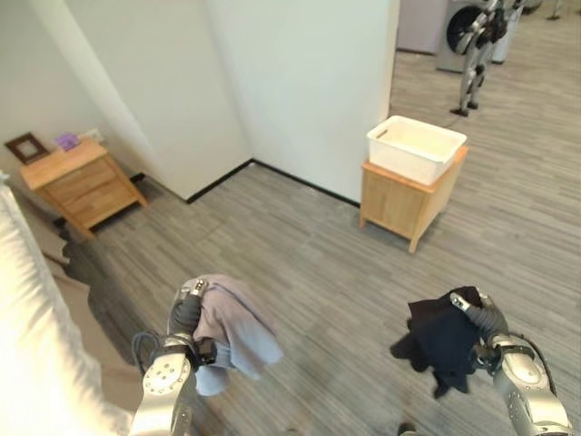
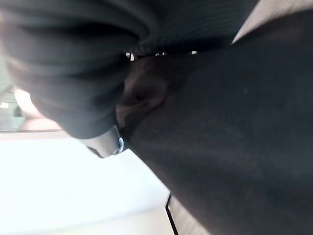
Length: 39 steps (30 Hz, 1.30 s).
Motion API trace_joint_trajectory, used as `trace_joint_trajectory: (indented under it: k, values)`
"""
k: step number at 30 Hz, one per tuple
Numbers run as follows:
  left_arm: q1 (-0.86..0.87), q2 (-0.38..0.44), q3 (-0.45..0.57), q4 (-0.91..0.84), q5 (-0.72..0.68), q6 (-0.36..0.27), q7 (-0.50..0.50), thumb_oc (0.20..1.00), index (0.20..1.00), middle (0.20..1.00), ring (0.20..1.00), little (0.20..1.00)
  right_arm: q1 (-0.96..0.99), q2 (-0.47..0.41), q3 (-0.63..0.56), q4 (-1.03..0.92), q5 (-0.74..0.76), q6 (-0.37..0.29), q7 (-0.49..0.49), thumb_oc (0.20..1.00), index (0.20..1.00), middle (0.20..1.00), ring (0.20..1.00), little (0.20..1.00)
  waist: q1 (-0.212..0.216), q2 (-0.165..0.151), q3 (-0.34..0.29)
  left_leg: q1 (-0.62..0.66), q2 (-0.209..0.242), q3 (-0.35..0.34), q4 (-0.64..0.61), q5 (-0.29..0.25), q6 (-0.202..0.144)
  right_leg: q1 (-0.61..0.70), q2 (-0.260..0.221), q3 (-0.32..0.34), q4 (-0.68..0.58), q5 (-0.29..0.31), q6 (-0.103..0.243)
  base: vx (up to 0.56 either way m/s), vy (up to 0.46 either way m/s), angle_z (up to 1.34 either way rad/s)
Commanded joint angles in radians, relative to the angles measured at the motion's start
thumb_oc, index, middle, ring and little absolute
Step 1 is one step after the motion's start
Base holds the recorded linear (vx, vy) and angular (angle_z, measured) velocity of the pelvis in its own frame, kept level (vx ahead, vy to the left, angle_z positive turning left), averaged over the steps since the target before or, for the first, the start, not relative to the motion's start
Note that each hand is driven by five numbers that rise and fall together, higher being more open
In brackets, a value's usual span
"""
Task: Pick up bed clothes into laundry basket.
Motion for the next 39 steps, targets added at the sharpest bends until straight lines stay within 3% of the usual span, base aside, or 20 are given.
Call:
trace_joint_trajectory:
  k: [1,3,4,6,10,12,13,14,16,20,22,23,24,25,26,30,33,34,35,39]
  values:
    - [-0.073,0.073,0.033,-0.084,-0.059,-0.071,0.009,0.2,0.2,0.2,0.2,0.2,-0.077,-0.023,0.024,-0.077,0.044,-0.082,0.005,0.2,0.2,0.2,0.2,0.2,0.023,-0.056,0.002,-0.064,0.002,-0.025,0.396,0.108,0.04,-0.033,-0.021,-0.08,-0.055,0.135,-0.035,0.34,-0.641,-0.14]
    - [-0.07,0.067,0.023,-0.098,-0.069,-0.065,0.004,0.2,0.2,0.2,0.2,0.2,-0.084,-0.043,0.024,-0.074,0.046,-0.077,-0.001,0.2,0.2,0.2,0.2,0.2,0.056,-0.072,0.029,-0.128,-0.038,-0.036,0.471,0.119,0.037,0.006,0.002,-0.078,-0.07,0.116,-0.056,0.31,-0.388,-0.41]
    - [-0.075,0.05,0.0,-0.098,-0.076,-0.058,-0.008,0.2,0.2,0.2,0.2,0.2,-0.087,-0.057,0.019,-0.071,0.045,-0.069,-0.005,0.2,0.2,0.2,0.2,0.2,0.079,-0.079,0.032,-0.206,-0.086,-0.034,0.439,0.083,0.037,0.052,0.012,-0.061,-0.106,0.108,-0.054,0.29,-0.208,-0.48]
    - [-0.075,0.051,-0.001,-0.098,-0.076,-0.058,-0.008,0.2,0.2,0.2,0.2,0.2,-0.086,-0.057,0.018,-0.071,0.046,-0.068,-0.005,0.2,0.2,0.2,0.2,0.2,0.079,-0.078,0.032,-0.207,-0.085,-0.034,0.443,0.08,0.038,0.055,0.013,-0.062,-0.11,0.108,-0.053,0.2,-0.108,-0.14]
    - [-0.065,0.036,-0.039,-0.073,-0.063,-0.054,-0.025,0.2,0.2,0.2,0.2,0.2,-0.055,-0.047,-0.002,-0.083,0.04,-0.088,-0.007,0.2,0.2,0.2,0.2,0.2,0.12,-0.061,0.021,-0.292,-0.132,-0.006,0.09,0.097,0.033,0.134,0.064,-0.046,-0.156,0.067,-0.05,0.34,-0.086,-0.02]
    - [-0.062,0.035,-0.041,-0.069,-0.056,-0.055,-0.023,0.2,0.2,0.2,0.2,0.2,-0.053,-0.047,0.003,-0.08,0.033,-0.089,-0.005,0.2,0.2,0.2,0.2,0.2,0.13,-0.049,0.025,-0.291,-0.141,-0.027,-0.012,0.135,0.03,0.158,0.083,-0.042,-0.167,0.057,-0.05,0.27,-0.013,-0.02]
    - [-0.056,0.032,-0.045,-0.064,-0.042,-0.057,-0.026,0.2,0.2,0.2,0.2,0.2,-0.058,-0.043,0.016,-0.073,0.021,-0.088,-0.001,0.2,0.2,0.2,0.2,0.2,0.142,-0.034,0.019,-0.304,-0.154,-0.046,-0.115,0.194,0.009,0.191,0.11,-0.037,-0.182,0.042,-0.051,0.43,-0.006,-0.08]
    - [-0.048,0.028,-0.037,-0.055,-0.023,-0.057,-0.028,0.2,0.2,0.2,0.2,0.2,-0.067,-0.039,0.024,-0.077,0.002,-0.087,0.007,0.2,0.2,0.2,0.2,0.2,0.147,-0.033,0.018,-0.313,-0.157,-0.02,-0.157,0.218,-0.004,0.226,0.121,-0.036,-0.196,0.029,-0.055,0.53,0.0,-0.26]
    - [-0.042,0.031,-0.027,-0.052,-0.018,-0.057,-0.027,0.2,0.2,0.2,0.2,0.2,-0.076,-0.038,0.031,-0.082,-0.008,-0.086,0.01,0.2,0.2,0.2,0.2,0.2,0.159,-0.04,0.018,-0.313,-0.159,-0.002,-0.143,0.219,-0.001,0.248,0.125,-0.029,-0.203,0.022,-0.054,0.26,0.017,-0.23]
    - [-0.018,0.049,0.009,-0.041,-0.02,-0.064,-0.01,0.2,0.2,0.2,0.2,0.2,-0.118,-0.006,0.049,-0.073,0.007,-0.092,0.002,0.2,0.2,0.2,0.2,0.2,0.189,-0.099,-0.029,-0.349,-0.174,0.039,0.009,0.099,0.067,0.291,0.082,-0.007,-0.195,-0.038,-0.034,0.38,0.135,-0.41]
    - [-0.018,0.058,0.018,-0.043,-0.018,-0.063,-0.005,0.2,0.2,0.2,0.2,0.2,-0.136,0.004,0.057,-0.077,0.009,-0.094,0.001,0.2,0.2,0.2,0.2,0.2,0.199,-0.111,-0.037,-0.344,-0.183,0.057,0.029,0.065,0.085,0.282,0.06,-0.002,-0.167,-0.028,-0.018,0.31,0.161,-0.52]
    - [-0.017,0.07,0.03,-0.045,-0.017,-0.062,0.002,0.2,0.2,0.2,0.2,0.2,-0.179,0.025,0.082,-0.056,0.008,-0.098,-0.002,0.2,0.2,0.2,0.2,0.2,0.233,-0.126,-0.046,-0.3,-0.202,0.089,0.018,0.024,0.124,0.224,0.002,0.001,0.006,0.063,0.03,0.24,0.134,-0.35]
    - [-0.017,0.07,0.03,-0.045,-0.017,-0.062,0.002,0.2,0.2,0.2,0.2,0.2,-0.179,0.025,0.082,-0.055,0.008,-0.098,-0.002,0.2,0.2,0.2,0.2,0.2,0.234,-0.126,-0.047,-0.3,-0.202,0.09,0.018,0.025,0.124,0.222,0.002,0.002,0.006,0.064,0.03,0.48,0.298,-0.57]
    - [-0.012,0.085,0.045,-0.052,-0.012,-0.058,0.008,0.2,0.2,0.2,0.2,0.2,-0.212,0.044,0.115,-0.06,-0.003,-0.093,-0.003,0.2,0.2,0.2,0.2,0.2,0.247,-0.113,-0.038,-0.237,-0.214,0.117,0.004,-0.003,0.15,0.146,-0.065,-0.026,0.185,0.221,0.078,0.36,0.244,-0.76]
    - [-0.009,0.092,0.052,-0.06,-0.016,-0.056,0.011,0.2,0.2,0.2,0.2,0.2,-0.212,0.05,0.121,-0.072,-0.005,-0.084,0.003,0.2,0.2,0.2,0.2,0.2,0.234,-0.092,-0.034,-0.194,-0.196,0.119,-0.02,0.0,0.157,0.077,-0.067,-0.037,0.241,0.265,0.079,0.36,0.242,-0.82]
    - [-0.016,0.114,0.05,-0.079,-0.019,-0.059,0.008,0.2,0.2,0.2,0.2,0.2,-0.201,0.045,0.121,-0.087,-0.001,-0.072,0.014,0.2,0.2,0.2,0.2,0.2,0.183,-0.059,-0.01,-0.084,-0.176,0.087,-0.099,-0.005,0.152,-0.034,-0.063,-0.06,0.191,0.225,0.047,0.3,0.053,-0.07]
    - [-0.028,0.126,0.03,-0.069,-0.017,-0.062,0.004,0.2,0.2,0.2,0.2,0.2,-0.155,0.039,0.094,-0.086,0.008,-0.075,0.006,0.2,0.2,0.2,0.2,0.2,0.144,-0.082,0.001,-0.014,-0.174,0.004,-0.135,-0.05,0.124,-0.066,-0.027,-0.01,-0.068,0.213,0.045,0.42,-0.127,0.46]
    - [-0.028,0.126,0.029,-0.068,-0.017,-0.063,0.004,0.2,0.2,0.2,0.2,0.2,-0.153,0.039,0.094,-0.086,0.008,-0.075,0.006,0.2,0.2,0.2,0.2,0.2,0.143,-0.078,0.0,-0.008,-0.168,0.001,-0.139,-0.053,0.122,-0.055,-0.021,-0.015,-0.078,0.214,0.044,0.41,-0.16,0.85]
    - [-0.036,0.124,0.023,-0.06,-0.011,-0.063,0.006,0.2,0.2,0.2,0.2,0.2,-0.122,0.031,0.078,-0.092,0.002,-0.075,0.005,0.2,0.2,0.2,0.2,0.2,0.126,-0.089,0.001,0.02,-0.159,-0.045,-0.153,-0.058,0.109,-0.088,0.002,0.051,-0.138,0.241,0.062,0.29,-0.11,0.82]
    - [-0.046,0.11,0.021,-0.053,-0.005,-0.063,0.004,0.2,0.2,0.2,0.2,0.2,-0.096,0.024,0.054,-0.111,0.001,-0.074,0.009,0.2,0.2,0.2,0.2,0.2,0.113,-0.098,-0.002,0.054,-0.128,-0.096,-0.153,-0.084,0.085,-0.1,0.001,0.049,-0.132,0.269,0.072,0.33,-0.195,0.89]
